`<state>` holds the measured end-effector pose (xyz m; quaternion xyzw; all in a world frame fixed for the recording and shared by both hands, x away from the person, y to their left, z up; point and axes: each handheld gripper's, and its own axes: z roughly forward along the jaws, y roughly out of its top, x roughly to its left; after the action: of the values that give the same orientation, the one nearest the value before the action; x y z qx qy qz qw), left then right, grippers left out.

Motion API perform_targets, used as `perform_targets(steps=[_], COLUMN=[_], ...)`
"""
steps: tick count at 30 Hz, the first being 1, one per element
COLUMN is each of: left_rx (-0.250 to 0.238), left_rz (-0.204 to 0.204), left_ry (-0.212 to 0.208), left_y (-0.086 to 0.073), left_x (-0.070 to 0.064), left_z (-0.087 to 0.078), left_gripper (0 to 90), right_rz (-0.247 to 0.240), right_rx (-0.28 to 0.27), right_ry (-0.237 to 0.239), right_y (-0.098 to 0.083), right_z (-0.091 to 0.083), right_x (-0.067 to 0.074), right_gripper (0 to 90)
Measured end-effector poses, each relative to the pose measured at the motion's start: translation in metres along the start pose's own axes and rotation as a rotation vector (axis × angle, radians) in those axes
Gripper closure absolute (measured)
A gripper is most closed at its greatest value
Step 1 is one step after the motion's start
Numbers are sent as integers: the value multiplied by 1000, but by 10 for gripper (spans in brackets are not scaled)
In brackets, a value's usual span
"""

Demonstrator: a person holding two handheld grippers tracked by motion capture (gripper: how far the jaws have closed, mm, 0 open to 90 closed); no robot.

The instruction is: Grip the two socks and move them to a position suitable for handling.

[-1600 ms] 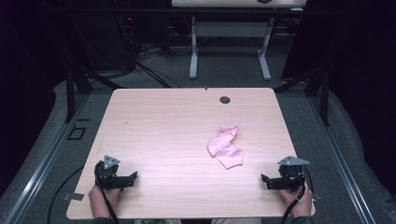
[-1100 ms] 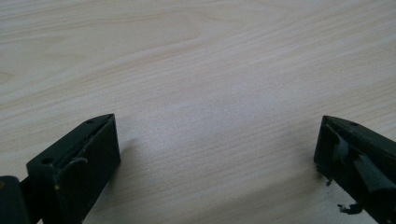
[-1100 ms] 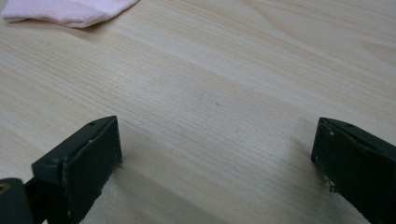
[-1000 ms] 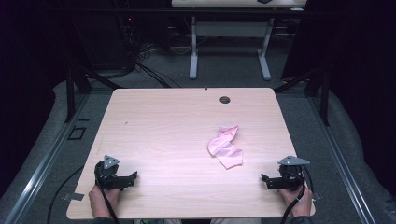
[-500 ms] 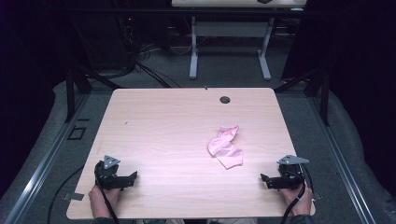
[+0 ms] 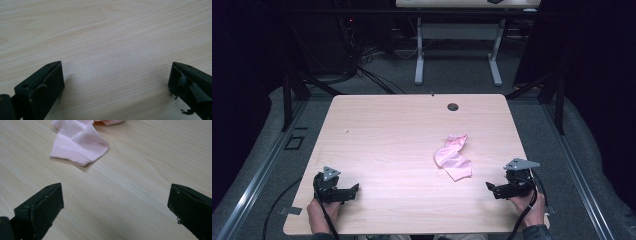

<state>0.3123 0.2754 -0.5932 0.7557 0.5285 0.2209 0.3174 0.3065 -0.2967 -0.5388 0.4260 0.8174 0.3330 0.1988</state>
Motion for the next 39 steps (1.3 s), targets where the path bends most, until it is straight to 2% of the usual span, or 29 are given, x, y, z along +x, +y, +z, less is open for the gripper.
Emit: perform_targets(steps=[7,12,17,21,26,31,36,38,39], left_rx=[0,0,-1,-1,-1,-1,-1,-1,-1], left_rz=[0,0,-1,-1,0,-1,-2,-2,-2], left_ry=[0,0,1,1,1,1,2,2,2], left_y=[0,0,0,0,0,0,0,0,0], left_x=[0,0,0,0,0,0,0,0,0], left_z=[0,0,0,0,0,0,0,0,0], left_gripper=[0,0,0,0,0,0,0,0,0], right_rz=[-69,-114,-173,-185,-195,-206,-195,-192,-187], right_rx=[0,3,15,27,57,112,167,168,164], right_ry=[26,60,105,144,193,201,209,212,203], right_y=[22,39,54,62,68,68,61,60,59], right_z=[2,10,24,41,62,80,93,94,95], right_x=[13,25,36,44,54,62,62,62,62], right_gripper=[0,10,103,173,312,431,482,505,544])
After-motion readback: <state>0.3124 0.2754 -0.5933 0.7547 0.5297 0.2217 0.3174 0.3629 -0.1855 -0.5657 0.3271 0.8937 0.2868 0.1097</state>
